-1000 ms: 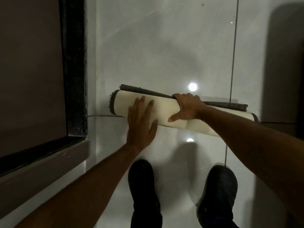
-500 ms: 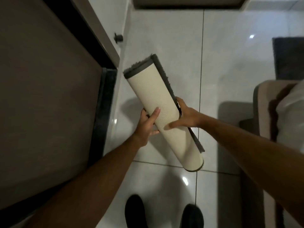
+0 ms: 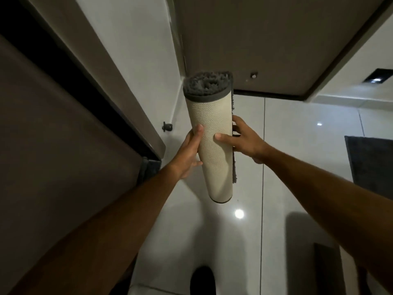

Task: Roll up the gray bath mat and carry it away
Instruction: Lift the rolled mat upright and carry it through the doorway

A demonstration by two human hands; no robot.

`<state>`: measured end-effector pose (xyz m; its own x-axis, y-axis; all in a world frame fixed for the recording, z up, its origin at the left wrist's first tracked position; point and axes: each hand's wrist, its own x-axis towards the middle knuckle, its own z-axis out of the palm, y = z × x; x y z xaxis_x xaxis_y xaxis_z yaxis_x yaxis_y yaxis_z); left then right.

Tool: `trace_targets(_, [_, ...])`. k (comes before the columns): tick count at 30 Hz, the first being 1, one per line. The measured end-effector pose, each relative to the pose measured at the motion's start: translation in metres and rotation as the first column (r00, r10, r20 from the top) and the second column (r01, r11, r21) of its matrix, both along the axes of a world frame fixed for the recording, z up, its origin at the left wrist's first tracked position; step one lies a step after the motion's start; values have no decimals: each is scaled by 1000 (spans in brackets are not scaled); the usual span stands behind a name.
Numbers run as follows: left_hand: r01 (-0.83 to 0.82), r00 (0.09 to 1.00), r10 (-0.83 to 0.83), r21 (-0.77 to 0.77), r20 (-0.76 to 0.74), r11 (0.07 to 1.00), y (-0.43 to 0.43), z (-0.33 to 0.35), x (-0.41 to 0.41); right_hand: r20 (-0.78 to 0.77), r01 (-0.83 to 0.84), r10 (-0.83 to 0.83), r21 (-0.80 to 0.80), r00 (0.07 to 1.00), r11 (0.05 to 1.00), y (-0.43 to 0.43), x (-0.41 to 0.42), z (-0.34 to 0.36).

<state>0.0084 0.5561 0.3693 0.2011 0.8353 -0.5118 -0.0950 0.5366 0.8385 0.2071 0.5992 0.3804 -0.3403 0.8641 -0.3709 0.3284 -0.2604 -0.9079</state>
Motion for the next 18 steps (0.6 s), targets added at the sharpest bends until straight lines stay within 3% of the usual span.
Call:
trace_targets(5, [-42, 998, 41, 27, 50, 999, 86, 2, -5, -33, -59, 59, -7, 998, 998, 93, -8, 10])
trace_targets(13, [-183, 980, 187, 59, -68, 981, 237, 2, -8, -37, -134, 133, -35, 990, 990, 263, -29, 25])
trace_targets(18, [-203, 979, 204, 41, -22, 978, 326, -12, -21, -38, -144, 142, -66, 989, 987, 363, -53, 14])
